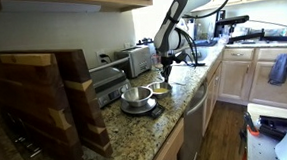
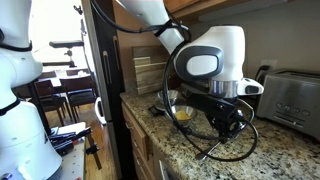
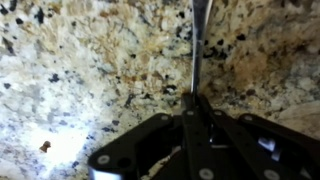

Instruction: Use the spoon to scoop out some of the contents from the silver bowl on the right into the bowl on the left

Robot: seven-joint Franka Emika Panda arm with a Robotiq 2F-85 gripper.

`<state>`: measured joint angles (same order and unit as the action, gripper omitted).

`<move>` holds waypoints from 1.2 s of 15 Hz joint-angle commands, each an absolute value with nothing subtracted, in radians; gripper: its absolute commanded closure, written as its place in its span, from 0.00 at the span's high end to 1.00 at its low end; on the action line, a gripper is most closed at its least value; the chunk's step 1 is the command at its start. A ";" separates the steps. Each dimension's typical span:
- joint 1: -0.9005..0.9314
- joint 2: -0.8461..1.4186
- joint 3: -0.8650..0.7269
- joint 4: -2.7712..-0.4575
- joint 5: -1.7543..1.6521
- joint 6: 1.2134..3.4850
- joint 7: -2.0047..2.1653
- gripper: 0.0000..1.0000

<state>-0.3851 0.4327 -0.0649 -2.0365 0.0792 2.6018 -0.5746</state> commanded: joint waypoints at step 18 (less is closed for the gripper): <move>-0.325 0.273 -0.129 -2.067 0.021 2.389 -0.611 0.66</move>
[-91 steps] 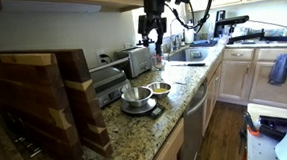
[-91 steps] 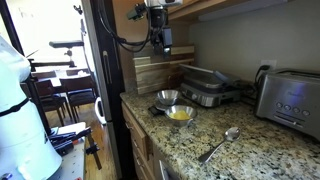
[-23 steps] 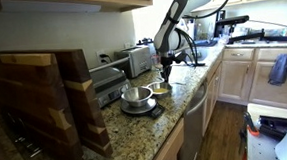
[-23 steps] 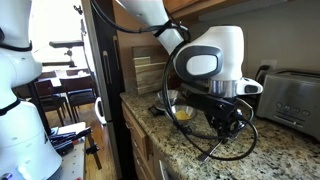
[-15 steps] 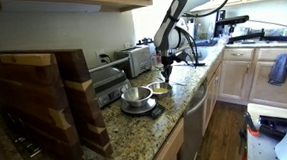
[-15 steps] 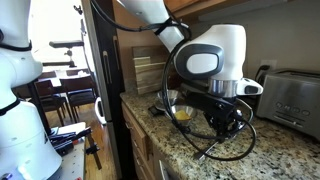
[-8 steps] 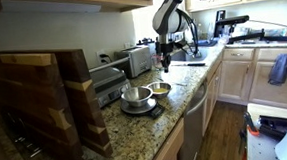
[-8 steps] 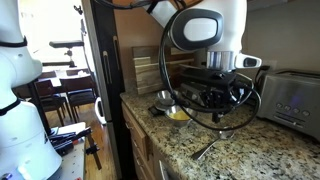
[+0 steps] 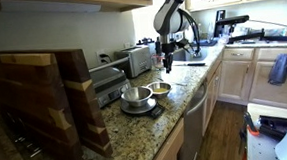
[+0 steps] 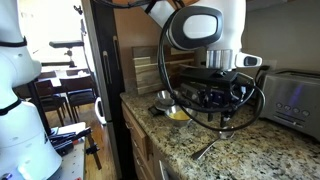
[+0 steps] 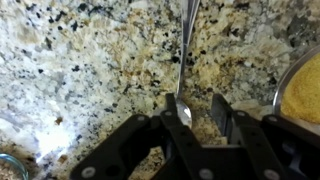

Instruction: Use the spoon to scoop out some of the contents from the silver bowl on the right into the bowl on the left

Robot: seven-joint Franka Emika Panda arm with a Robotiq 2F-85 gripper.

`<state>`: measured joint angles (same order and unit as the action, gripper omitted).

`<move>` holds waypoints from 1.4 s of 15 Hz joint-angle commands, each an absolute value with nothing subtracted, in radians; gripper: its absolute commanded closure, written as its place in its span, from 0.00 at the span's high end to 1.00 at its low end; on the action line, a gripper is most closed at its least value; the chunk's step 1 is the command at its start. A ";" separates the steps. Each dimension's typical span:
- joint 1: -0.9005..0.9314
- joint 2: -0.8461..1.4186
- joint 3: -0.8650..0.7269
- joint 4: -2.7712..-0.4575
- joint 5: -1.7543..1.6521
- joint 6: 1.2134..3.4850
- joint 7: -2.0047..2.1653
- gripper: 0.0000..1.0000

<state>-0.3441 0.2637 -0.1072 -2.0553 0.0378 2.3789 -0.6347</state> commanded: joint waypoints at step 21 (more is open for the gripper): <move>-0.362 0.453 -0.087 -1.972 0.072 2.451 -0.645 0.80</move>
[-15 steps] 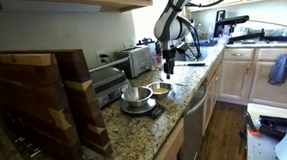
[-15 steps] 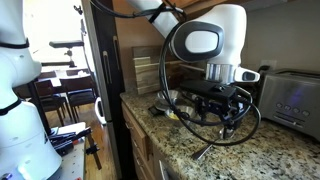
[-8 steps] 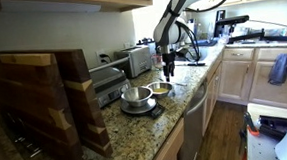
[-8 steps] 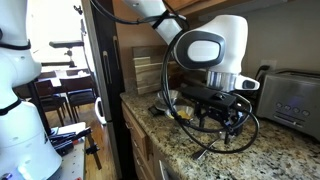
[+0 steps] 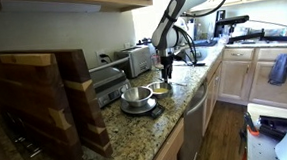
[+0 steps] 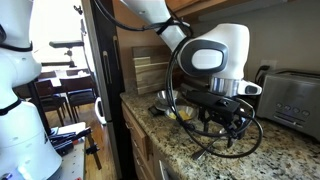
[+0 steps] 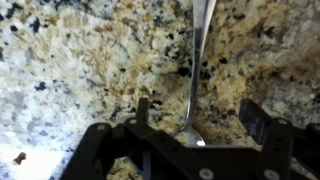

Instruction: Use the spoon to scoop out some of the contents from the silver bowl on the right into the bowl on the left

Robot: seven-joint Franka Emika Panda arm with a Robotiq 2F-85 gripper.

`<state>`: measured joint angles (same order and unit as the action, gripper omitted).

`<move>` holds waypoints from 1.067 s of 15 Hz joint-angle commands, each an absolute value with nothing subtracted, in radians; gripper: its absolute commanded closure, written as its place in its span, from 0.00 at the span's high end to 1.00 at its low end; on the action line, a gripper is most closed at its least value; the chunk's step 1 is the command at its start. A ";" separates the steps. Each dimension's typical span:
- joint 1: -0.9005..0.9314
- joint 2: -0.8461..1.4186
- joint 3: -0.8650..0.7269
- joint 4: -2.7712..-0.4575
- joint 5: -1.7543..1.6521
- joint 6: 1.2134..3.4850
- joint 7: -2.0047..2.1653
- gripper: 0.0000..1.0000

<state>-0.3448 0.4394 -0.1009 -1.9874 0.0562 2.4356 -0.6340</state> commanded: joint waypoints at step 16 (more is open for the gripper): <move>-0.381 0.452 -0.071 -1.960 0.106 2.424 -0.647 0.08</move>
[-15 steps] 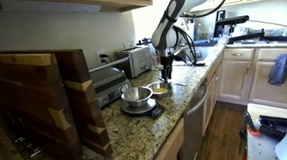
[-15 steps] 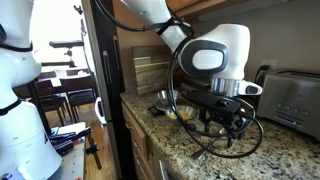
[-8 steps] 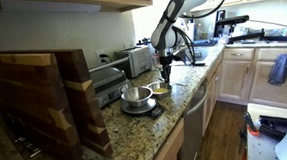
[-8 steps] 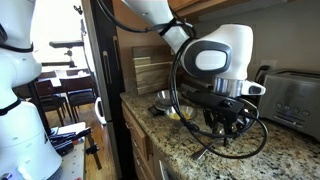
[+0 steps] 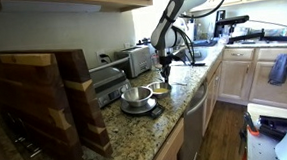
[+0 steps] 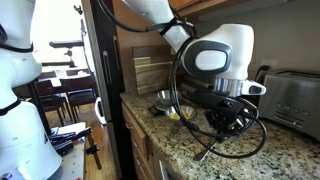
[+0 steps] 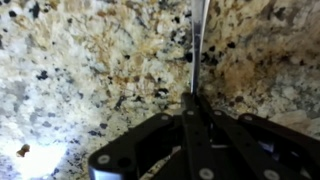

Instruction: Use the spoon to scoop out some of the contents from the silver bowl on the right into the bowl on the left

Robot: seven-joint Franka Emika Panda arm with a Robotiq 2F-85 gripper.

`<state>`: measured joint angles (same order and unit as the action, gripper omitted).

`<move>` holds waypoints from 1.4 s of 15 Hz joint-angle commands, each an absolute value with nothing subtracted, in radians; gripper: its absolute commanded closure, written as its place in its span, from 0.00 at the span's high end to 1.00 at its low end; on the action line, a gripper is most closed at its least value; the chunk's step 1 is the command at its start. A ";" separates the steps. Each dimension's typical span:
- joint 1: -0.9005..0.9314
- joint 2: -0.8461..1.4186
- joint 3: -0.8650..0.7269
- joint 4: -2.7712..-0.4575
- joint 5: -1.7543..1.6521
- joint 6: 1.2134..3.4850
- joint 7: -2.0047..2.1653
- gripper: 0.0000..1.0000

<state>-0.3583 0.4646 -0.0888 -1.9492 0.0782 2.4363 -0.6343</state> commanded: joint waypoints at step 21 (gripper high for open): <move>-0.332 0.340 -0.113 -2.012 0.067 2.416 -0.600 0.71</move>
<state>-0.3519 0.3421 -0.0942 -1.9785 0.0928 2.3692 -0.6315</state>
